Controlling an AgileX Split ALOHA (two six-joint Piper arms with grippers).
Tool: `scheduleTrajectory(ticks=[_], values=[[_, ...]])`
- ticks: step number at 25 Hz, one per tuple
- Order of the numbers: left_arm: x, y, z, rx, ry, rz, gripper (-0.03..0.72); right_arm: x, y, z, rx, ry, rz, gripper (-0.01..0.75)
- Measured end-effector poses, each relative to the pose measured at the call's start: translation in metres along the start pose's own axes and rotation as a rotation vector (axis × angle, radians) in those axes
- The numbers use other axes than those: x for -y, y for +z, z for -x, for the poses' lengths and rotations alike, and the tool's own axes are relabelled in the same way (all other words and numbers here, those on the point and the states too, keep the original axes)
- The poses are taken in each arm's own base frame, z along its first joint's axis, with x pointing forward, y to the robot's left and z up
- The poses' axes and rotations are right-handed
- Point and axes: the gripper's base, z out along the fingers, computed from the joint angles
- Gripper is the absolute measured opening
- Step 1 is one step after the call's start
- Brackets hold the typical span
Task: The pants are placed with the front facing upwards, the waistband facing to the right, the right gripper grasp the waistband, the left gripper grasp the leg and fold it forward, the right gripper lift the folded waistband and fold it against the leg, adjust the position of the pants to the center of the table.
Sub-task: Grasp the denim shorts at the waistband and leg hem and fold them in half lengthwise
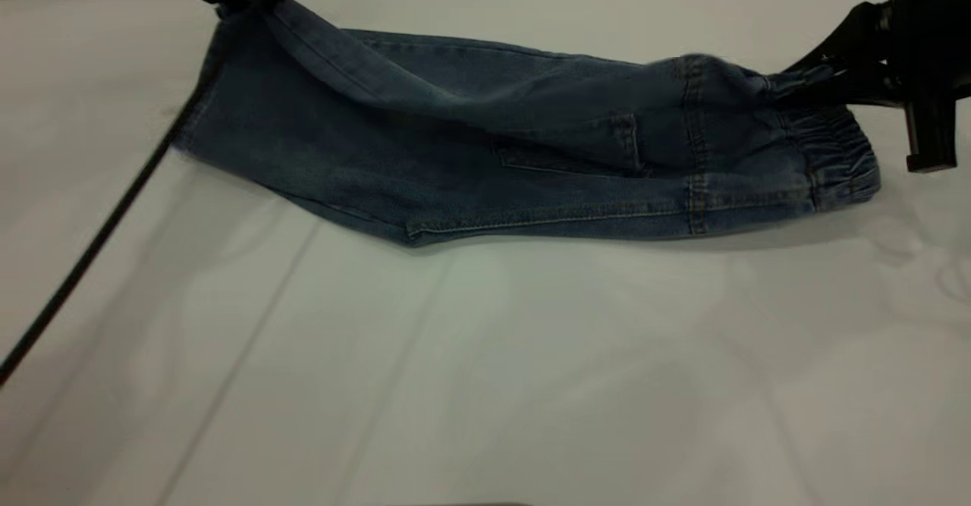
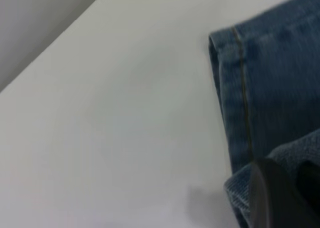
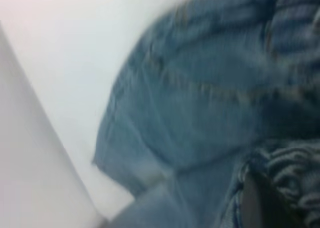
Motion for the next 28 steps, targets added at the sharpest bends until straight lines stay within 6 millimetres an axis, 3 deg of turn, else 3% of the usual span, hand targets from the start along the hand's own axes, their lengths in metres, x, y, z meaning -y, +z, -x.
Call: scheduleTrajectory(ticks=[8,15,20,24,28], values=[[0.004,0.037,-0.003,-0.009,-0.141,-0.006,0.055,0.003,0.000,0.013,0.134,0.121,-0.038,0.082],[0.005,0.041,0.001,0.038,-0.153,-0.012,0.085,0.004,0.000,0.014,0.142,0.115,-0.040,0.093],[0.005,0.041,0.004,0.067,-0.155,-0.016,0.240,-0.002,0.001,0.014,0.132,0.004,-0.030,0.163],[0.005,0.041,0.003,0.048,-0.175,-0.014,0.405,-0.008,0.001,0.011,0.100,-0.107,-0.011,0.298],[0.002,0.036,0.000,-0.023,-0.210,0.005,0.472,-0.013,0.002,0.004,0.026,-0.242,0.024,0.441]])
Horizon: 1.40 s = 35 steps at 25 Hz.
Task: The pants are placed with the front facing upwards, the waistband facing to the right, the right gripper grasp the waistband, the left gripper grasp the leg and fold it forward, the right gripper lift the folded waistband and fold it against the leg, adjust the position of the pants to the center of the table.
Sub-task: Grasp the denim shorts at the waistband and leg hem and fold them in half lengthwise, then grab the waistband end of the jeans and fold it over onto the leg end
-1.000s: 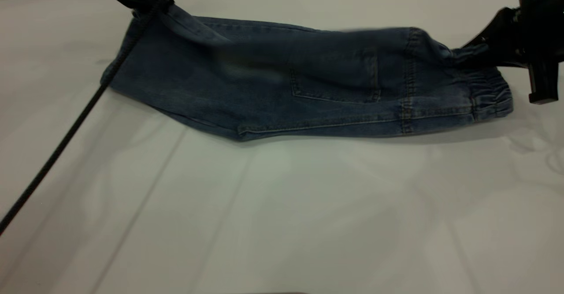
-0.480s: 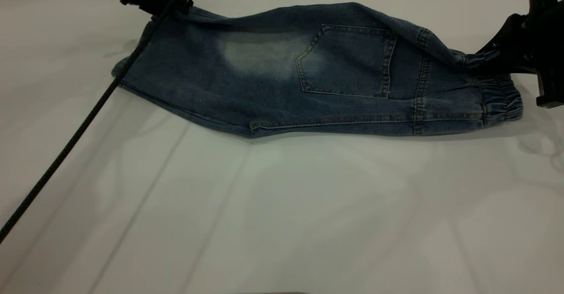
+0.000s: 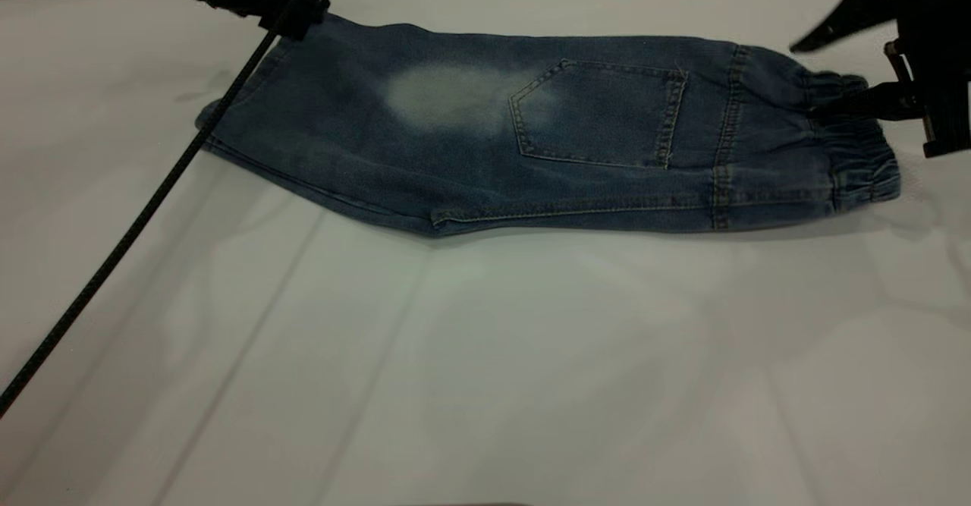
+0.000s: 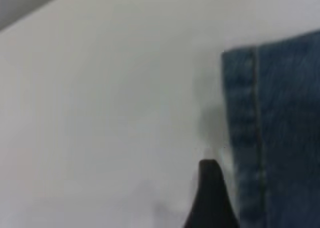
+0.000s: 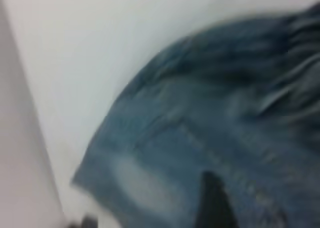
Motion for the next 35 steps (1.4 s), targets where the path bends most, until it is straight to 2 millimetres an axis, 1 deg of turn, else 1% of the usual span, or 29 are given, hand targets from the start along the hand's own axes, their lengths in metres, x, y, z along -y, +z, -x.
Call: scheduleTrajectory(ticks=[2,3,5,7,11,14,16,19,21,29,35], values=[[-0.004,-0.008,0.005,-0.011,-0.008,0.015,0.477,-0.004,0.000,-0.006,-0.067,-0.066,0.048,0.494],[-0.006,-0.014,0.008,-0.014,-0.011,0.024,0.477,-0.007,-0.001,-0.010,-0.108,-0.103,0.077,0.508],[-0.009,-0.024,0.015,-0.005,-0.014,0.036,0.477,-0.010,-0.002,-0.018,-0.189,-0.170,0.125,0.526],[-0.013,-0.034,0.023,0.012,-0.017,0.047,0.477,-0.009,-0.004,-0.025,-0.263,-0.219,0.130,0.531],[-0.017,-0.049,0.033,0.040,-0.021,0.059,0.477,0.000,-0.007,-0.035,-0.399,-0.295,0.057,0.533],[-0.018,-0.050,0.033,0.038,-0.023,0.061,0.477,0.010,-0.009,-0.039,-0.453,-0.322,-0.042,0.533],[-0.018,-0.050,0.033,0.028,-0.025,0.063,0.478,0.021,-0.010,-0.039,-0.446,-0.302,-0.116,0.533],[-0.018,-0.050,0.032,0.022,-0.027,0.065,0.478,0.042,-0.011,-0.037,-0.377,-0.265,-0.230,0.533],[-0.018,-0.050,0.032,0.021,-0.027,0.065,0.478,0.051,-0.011,-0.035,-0.337,-0.271,-0.270,0.533],[-0.018,-0.050,0.032,0.021,-0.027,0.065,0.478,0.047,-0.007,-0.017,-0.137,-0.338,-0.238,0.533],[-0.018,-0.050,0.032,0.021,-0.027,0.065,0.478,0.044,-0.012,0.000,-0.028,-0.318,-0.197,0.534]])
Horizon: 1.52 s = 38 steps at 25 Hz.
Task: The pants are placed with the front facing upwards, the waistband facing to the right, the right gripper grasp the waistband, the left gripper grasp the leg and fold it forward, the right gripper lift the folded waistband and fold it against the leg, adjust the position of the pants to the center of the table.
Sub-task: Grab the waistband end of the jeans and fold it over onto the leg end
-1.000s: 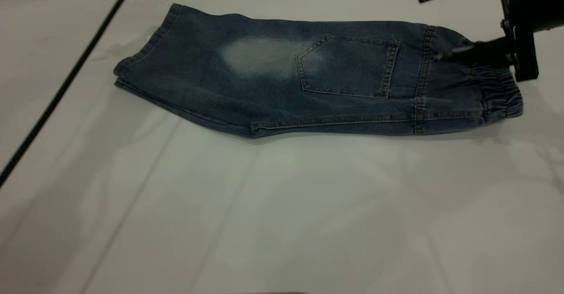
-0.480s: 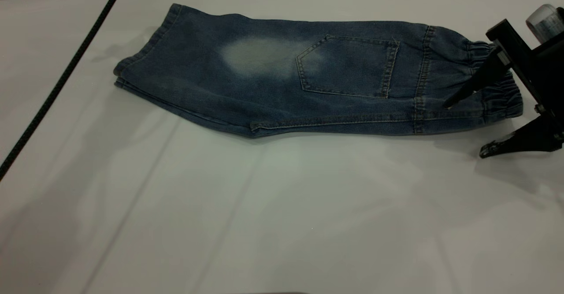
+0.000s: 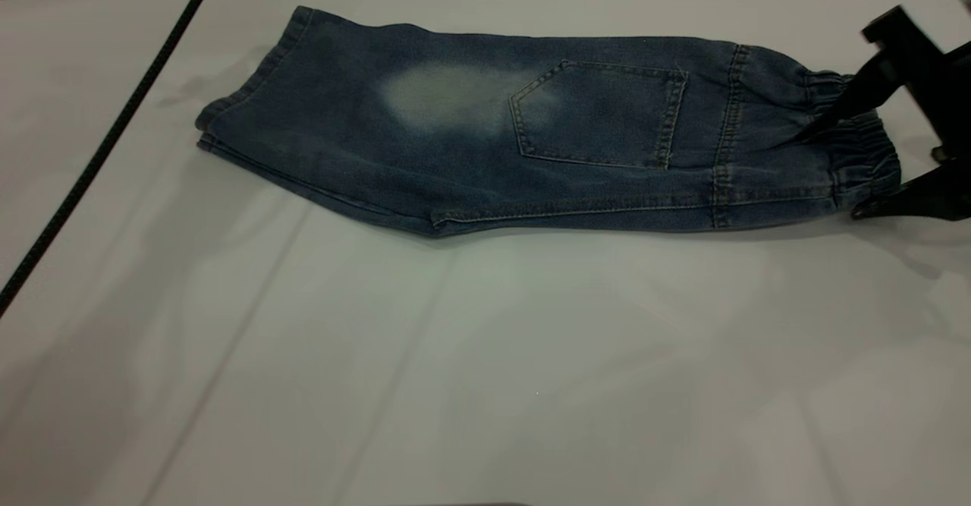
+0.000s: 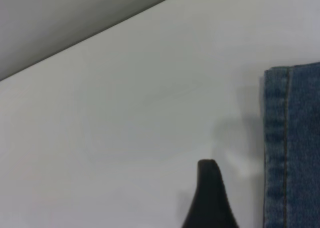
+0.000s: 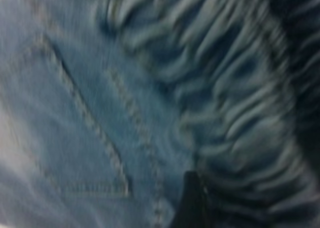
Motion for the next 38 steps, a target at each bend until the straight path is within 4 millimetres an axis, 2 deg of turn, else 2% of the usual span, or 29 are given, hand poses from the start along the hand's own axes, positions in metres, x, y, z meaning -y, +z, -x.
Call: scheduleTrajectory(ticks=[4,7,11,13,17,20,24,27,33,38], values=[[0.004,0.000,0.001,0.002,0.009,-0.005,0.478,0.002,-0.002,0.004,0.020,0.006,-0.007,0.479],[0.016,-0.002,0.004,0.007,0.049,-0.023,0.478,0.002,-0.002,0.004,0.025,-0.002,-0.006,0.343],[0.045,-0.004,0.002,0.002,0.102,-0.068,0.478,0.000,-0.002,0.006,0.046,-0.022,0.018,0.112],[0.061,-0.003,0.001,-0.003,0.126,-0.091,0.478,-0.003,-0.002,0.007,0.058,-0.037,0.050,0.060],[0.100,0.005,-0.009,-0.028,0.187,-0.146,0.478,-0.013,-0.003,0.008,0.052,-0.087,0.135,0.057],[0.133,0.012,-0.020,-0.049,0.236,-0.193,0.478,-0.027,-0.007,0.009,0.037,-0.161,0.224,0.057],[0.173,0.019,-0.038,-0.084,0.281,-0.247,0.478,-0.059,-0.029,0.010,0.074,-0.333,0.349,0.057],[0.198,0.015,-0.044,-0.085,0.307,-0.281,0.478,-0.079,-0.048,0.009,0.110,-0.415,0.410,0.057],[0.234,0.011,-0.054,-0.069,0.300,-0.349,0.478,-0.103,-0.072,0.002,0.113,-0.528,0.496,0.057],[0.255,0.005,-0.057,-0.050,0.272,-0.397,0.478,-0.112,-0.081,-0.001,0.116,-0.593,0.513,0.057]])
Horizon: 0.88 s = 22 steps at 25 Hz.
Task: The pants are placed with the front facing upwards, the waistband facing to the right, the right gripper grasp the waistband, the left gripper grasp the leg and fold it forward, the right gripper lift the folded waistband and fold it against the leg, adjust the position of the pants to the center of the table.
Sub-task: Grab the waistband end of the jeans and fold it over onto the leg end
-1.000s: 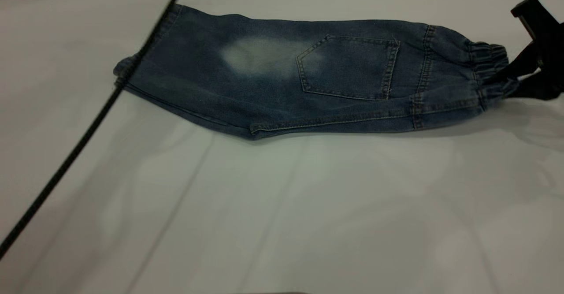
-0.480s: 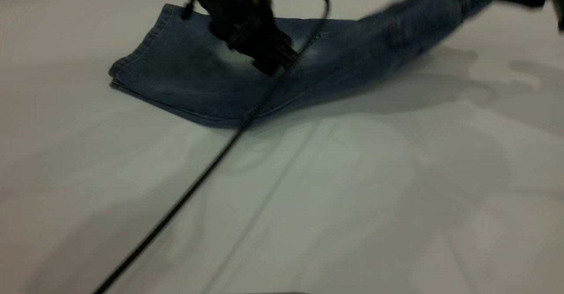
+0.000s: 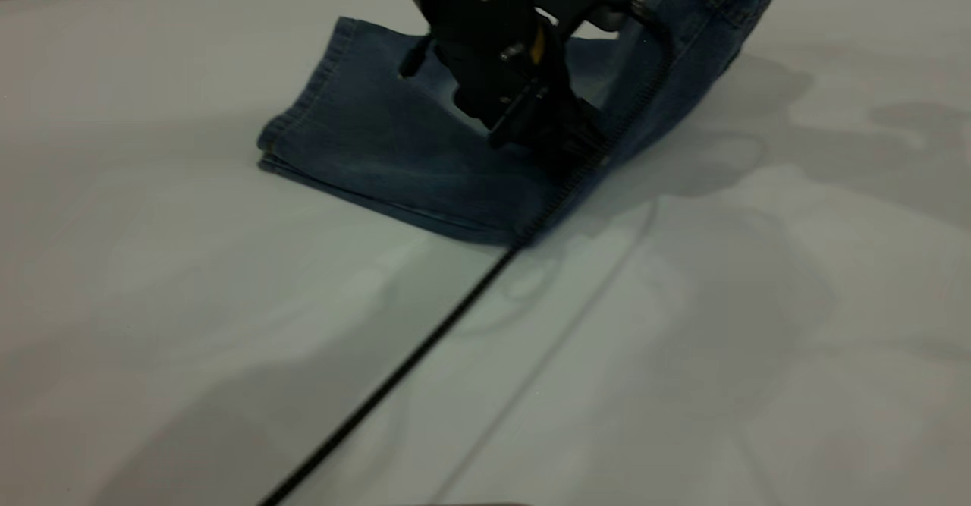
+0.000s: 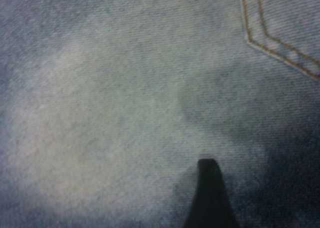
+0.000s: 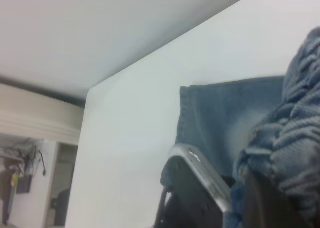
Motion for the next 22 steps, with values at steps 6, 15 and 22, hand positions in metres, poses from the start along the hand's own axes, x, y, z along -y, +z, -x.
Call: scheduleTrajectory(ticks=[6,15,22], values=[[-0.007,-0.011,0.005,-0.047,0.055,0.049,0.478,0.000,0.000,-0.002,-0.022,-0.023,-0.007,0.057],[-0.080,-0.051,0.012,-0.121,-0.028,0.205,0.478,-0.003,0.000,0.000,-0.031,-0.055,0.014,0.057],[-0.110,-0.046,-0.024,-0.247,-0.090,0.241,0.467,-0.023,0.006,0.012,-0.050,-0.144,0.091,0.057]])
